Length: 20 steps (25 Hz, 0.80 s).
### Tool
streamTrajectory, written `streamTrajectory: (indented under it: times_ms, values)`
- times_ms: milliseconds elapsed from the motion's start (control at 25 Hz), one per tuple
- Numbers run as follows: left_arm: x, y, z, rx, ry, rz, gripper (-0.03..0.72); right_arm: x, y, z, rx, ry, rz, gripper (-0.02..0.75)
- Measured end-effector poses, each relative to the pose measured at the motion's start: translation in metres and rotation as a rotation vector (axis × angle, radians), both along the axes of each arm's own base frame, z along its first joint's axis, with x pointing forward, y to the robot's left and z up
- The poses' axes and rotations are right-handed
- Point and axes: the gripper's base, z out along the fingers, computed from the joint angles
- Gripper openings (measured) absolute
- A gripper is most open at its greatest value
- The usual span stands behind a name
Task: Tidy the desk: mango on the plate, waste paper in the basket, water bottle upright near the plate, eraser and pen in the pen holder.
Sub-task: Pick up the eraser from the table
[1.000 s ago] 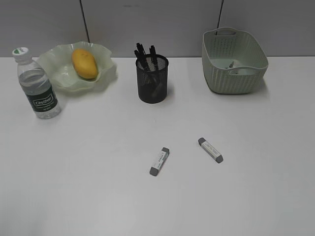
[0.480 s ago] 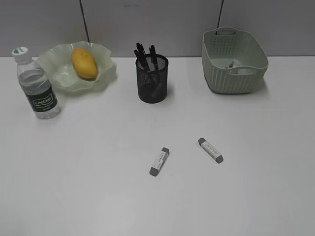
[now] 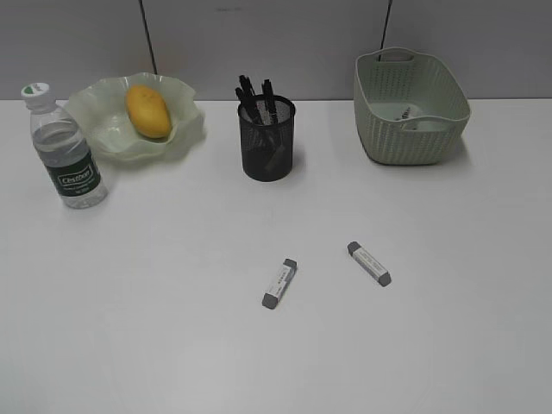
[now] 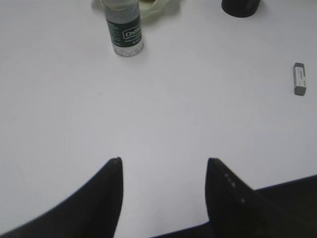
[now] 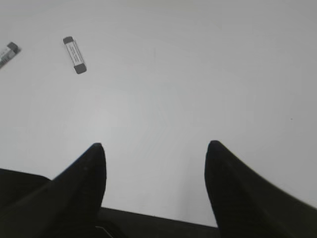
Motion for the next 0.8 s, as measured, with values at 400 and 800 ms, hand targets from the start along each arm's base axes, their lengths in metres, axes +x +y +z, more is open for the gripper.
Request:
streamTrajectory:
  times_ms: [400,800]
  values:
    - [0.0,0.0,0.0,0.0,0.0,0.0,0.408,0.091,0.022,-0.013,-0.081,0.245,0.065,0.501]
    - [0.0,0.0,0.0,0.0,0.0,0.0,0.407,0.188,0.077,-0.038,-0.151,0.455,0.197,0.501]
